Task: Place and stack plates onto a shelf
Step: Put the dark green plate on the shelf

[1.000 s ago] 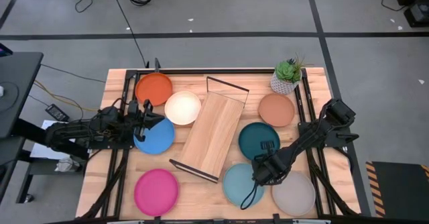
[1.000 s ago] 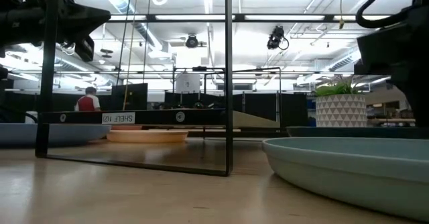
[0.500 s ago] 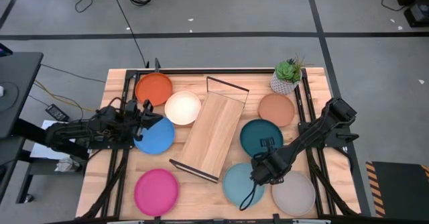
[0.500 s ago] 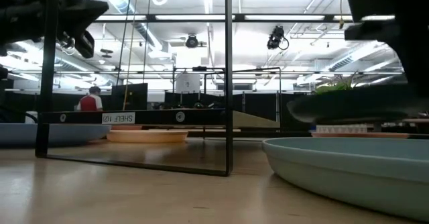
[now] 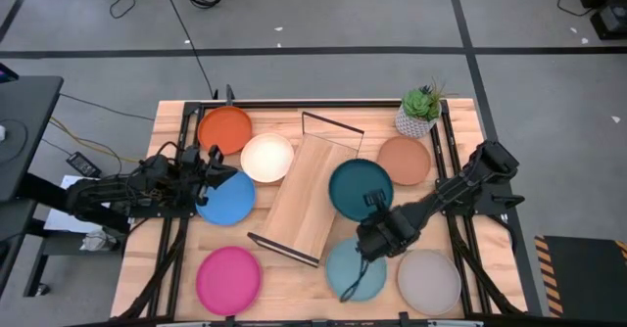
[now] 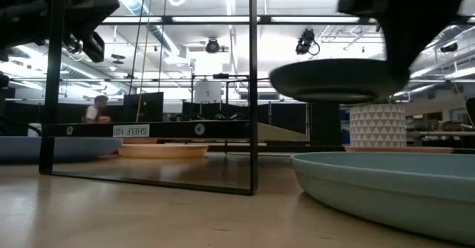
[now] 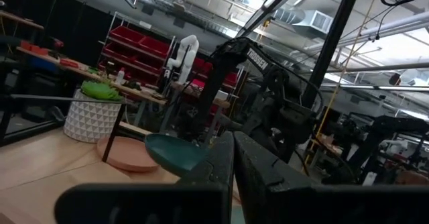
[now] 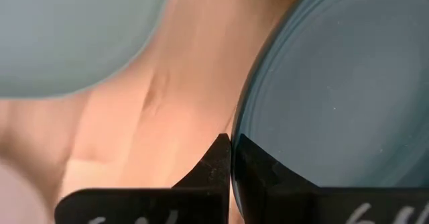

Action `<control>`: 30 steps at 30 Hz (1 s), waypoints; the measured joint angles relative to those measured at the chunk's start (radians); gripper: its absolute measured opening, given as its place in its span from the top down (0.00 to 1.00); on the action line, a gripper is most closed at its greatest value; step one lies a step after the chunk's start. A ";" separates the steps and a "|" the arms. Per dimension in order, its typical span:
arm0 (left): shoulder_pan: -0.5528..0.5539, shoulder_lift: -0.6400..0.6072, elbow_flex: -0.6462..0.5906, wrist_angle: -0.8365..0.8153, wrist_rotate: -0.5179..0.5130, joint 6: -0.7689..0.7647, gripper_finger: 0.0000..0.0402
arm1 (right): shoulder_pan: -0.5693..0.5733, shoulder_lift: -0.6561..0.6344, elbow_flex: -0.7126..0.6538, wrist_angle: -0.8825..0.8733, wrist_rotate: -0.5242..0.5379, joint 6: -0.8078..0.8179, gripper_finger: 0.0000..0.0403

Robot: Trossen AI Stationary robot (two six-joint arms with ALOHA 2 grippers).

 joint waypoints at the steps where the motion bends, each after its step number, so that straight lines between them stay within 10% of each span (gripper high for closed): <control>1: 0.000 0.000 0.000 0.000 -0.009 0.000 0.95 | -0.016 0.000 0.000 0.015 0.001 -0.032 0.96; 30: 0.000 0.000 0.000 -0.010 -0.027 0.047 0.95 | -0.511 0.002 -0.095 0.429 -0.107 -0.620 0.94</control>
